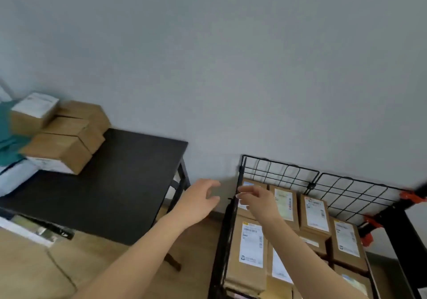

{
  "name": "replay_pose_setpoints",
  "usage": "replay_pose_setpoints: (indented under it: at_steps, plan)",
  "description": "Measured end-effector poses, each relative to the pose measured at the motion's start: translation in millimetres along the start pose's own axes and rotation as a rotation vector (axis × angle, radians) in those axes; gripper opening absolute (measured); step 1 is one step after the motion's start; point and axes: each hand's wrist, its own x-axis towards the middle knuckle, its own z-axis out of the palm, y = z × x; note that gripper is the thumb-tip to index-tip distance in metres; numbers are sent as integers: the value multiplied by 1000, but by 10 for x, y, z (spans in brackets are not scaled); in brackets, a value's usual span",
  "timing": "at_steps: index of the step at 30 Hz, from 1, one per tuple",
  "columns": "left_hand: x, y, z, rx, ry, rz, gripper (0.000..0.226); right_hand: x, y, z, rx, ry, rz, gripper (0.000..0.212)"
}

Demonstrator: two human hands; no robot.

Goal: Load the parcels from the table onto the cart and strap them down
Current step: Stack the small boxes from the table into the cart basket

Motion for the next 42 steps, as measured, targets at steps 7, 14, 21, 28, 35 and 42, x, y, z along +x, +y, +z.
replay_pose_setpoints:
  at_steps: [7, 14, 21, 28, 35, 42]
  plan:
    - [-988, -854, -1052, -28, 249, -58, 41, -607, -561, 1370, -25, -171, -150, 19]
    - [-1665, -1542, -1760, -34, 424, -181, 42, -961, -943, 2382, -115, -280, -250, 13]
    - [-1881, -2113, -2245, -64, 522, -248, 46, -925, -1318, 3081, -208, -350, -348, 18]
    - [-1556, -2776, -2793, 37, 547, -301, 54, -348, -1634, 3864, -348, -379, -430, 25]
    - [-973, -3430, -3483, 187, 481, -362, 55, 481, -1964, 4708, -669, -354, -543, 34]
    - [-426, -3829, -3741, 126, 463, -391, 59, 976, -2113, 5194, -963, -413, -691, 44]
